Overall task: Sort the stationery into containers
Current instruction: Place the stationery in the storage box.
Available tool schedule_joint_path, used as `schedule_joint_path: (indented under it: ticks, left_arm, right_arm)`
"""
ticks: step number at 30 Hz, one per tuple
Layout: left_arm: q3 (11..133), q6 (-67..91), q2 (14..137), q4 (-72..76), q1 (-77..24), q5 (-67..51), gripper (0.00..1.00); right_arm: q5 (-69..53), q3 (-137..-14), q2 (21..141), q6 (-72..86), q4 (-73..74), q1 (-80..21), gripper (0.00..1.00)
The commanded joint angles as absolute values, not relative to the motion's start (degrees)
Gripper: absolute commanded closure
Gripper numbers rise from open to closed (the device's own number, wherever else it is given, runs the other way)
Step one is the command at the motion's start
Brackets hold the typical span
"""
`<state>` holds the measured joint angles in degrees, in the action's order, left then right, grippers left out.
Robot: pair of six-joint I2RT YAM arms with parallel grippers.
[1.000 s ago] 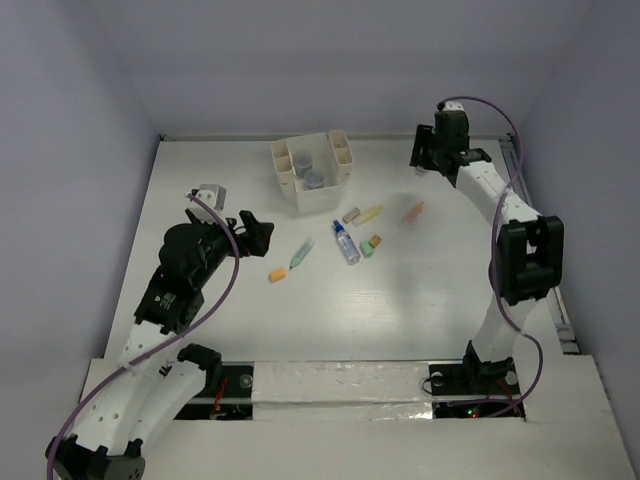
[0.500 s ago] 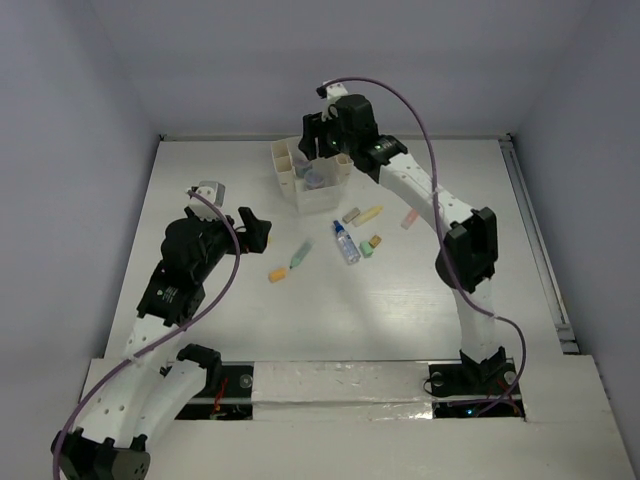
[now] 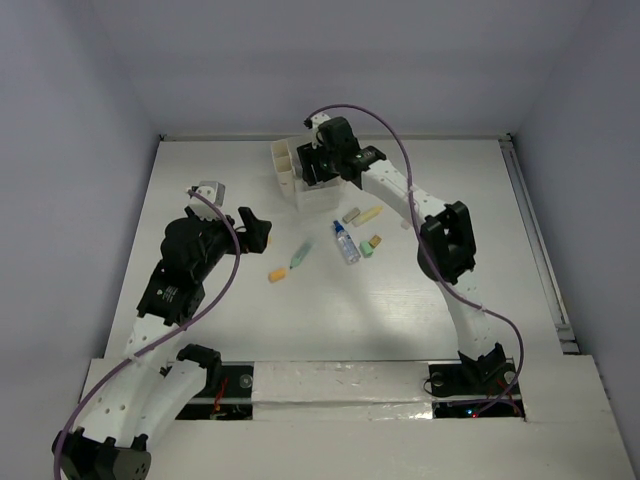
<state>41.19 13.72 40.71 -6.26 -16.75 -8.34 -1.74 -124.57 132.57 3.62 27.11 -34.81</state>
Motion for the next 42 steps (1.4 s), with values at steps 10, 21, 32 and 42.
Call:
schedule_joint_path:
  ticks: [10, 21, 32, 42]
  left_arm:
    - [43.1, 13.4, 39.8, -3.8, -16.4, -9.4, 0.01]
    - [43.0, 13.4, 39.2, -3.8, -16.4, -9.6, 0.01]
    - [43.0, 13.5, 39.6, -3.7, -16.4, -9.6, 0.01]
    - [43.0, 13.7, 39.6, -3.6, -16.4, -9.7, 0.01]
  right_arm:
    - [2.9, -131.0, 132.2, -2.5, 37.0, -35.8, 0.56]
    - [2.5, -141.3, 140.3, -6.2, 44.7, -35.8, 0.55]
    - [5.3, -146.4, 141.2, -7.9, 47.2, -35.8, 0.57]
    - [5.3, -147.1, 142.6, -10.1, 50.4, -35.8, 0.6]
